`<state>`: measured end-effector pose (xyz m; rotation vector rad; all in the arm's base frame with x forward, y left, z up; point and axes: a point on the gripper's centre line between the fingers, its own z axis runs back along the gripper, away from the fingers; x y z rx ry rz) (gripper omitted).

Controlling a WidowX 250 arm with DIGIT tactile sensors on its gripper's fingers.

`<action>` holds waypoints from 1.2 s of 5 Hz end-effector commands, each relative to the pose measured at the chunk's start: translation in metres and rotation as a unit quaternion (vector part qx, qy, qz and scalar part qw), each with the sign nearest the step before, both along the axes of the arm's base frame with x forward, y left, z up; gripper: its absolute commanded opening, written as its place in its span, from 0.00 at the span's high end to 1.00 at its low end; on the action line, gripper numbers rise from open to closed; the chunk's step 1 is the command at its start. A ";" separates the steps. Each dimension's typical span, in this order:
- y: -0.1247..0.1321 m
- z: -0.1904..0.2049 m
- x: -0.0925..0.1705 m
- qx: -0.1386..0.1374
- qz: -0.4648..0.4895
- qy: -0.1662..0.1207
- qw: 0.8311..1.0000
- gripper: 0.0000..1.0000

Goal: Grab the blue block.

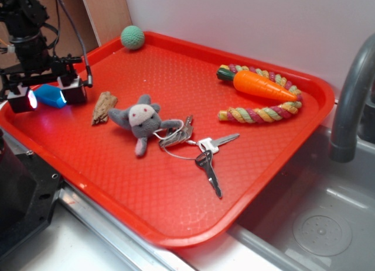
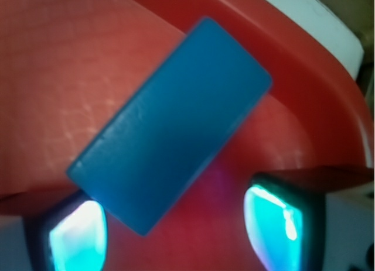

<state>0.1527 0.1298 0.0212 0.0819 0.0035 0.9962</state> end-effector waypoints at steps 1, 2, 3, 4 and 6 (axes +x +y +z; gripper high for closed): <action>-0.005 0.045 -0.014 0.017 0.073 -0.066 0.995 0.00; 0.001 0.044 -0.016 0.029 0.137 -0.060 0.988 0.00; 0.014 0.039 -0.012 0.032 0.166 -0.051 0.984 0.00; 0.029 0.028 -0.006 0.016 0.170 -0.046 0.984 0.00; 0.036 0.018 -0.002 0.013 0.169 -0.038 0.985 0.00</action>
